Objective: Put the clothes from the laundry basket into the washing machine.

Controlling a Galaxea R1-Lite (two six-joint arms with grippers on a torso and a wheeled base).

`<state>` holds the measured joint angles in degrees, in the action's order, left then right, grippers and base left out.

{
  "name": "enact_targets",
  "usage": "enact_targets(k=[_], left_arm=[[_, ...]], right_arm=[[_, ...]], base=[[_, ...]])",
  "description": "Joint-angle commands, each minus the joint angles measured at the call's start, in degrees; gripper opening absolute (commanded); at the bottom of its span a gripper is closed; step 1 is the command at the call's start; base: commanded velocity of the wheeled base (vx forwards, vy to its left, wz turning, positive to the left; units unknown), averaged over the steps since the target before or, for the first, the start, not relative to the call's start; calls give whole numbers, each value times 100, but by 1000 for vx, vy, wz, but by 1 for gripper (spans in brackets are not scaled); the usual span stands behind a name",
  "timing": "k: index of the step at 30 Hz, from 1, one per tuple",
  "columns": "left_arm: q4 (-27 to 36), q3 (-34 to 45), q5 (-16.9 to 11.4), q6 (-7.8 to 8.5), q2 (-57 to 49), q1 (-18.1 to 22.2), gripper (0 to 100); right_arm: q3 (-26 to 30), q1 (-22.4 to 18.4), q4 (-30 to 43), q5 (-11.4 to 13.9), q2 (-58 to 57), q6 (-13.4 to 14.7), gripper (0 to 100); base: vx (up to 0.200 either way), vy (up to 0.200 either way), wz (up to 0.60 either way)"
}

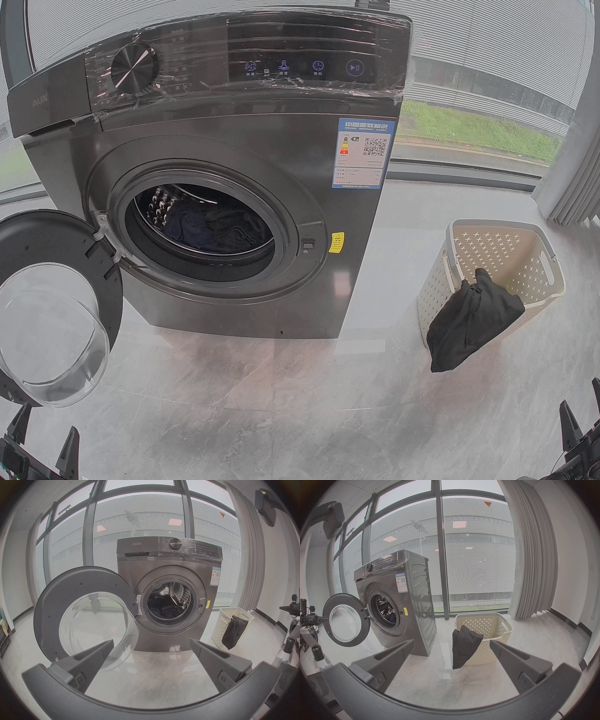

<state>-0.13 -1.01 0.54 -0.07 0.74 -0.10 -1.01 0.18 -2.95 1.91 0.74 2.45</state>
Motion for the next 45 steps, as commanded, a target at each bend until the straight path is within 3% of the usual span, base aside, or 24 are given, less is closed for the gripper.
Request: enact_targets(k=[1,6,17,25,28,30,32,35,41,45], left_arm=[[-4,101,8,-10,-66,1,100],[5,101,8,16,-66,1,100],[-13,101,-10,-45,-57,1,100],[-13,101,-10,-37,-57,1,100],[-4,101,-10,-37,-57,-8,100],[-4,101,-10,-37,-57,1,100],[-13,101,-1,-37,-57,1,100],[-13,101,-1,-19,-57,-8,100],[-4,101,-10,-45,-57,1,100],[-4,101,-10,-45,-57,1,100]], right_arm=[[101,-1,-4,11,-74,-17,100],[101,-1,5,46,-74,-87,100],[101,-1,14,187,-74,-227,100],[101,-1,14,169,-74,-227,100],[101,8,-57,55,-74,-210,100],[-48,8,-180,-60,-74,-184,100],[-795,26,-303,-262,14,-52,100],[-1305,52,-48,-218,620,89,100],[-1358,149,5,151,1877,142,100],[-1367,166,-74,169,2457,159,100]], base=[[0,-200,0],[0,-200,0],[0,0,0],[0,-175,0],[0,-200,0],[0,-200,0],[0,-200,0],[0,-67,0],[0,0,0],[0,-150,0]])
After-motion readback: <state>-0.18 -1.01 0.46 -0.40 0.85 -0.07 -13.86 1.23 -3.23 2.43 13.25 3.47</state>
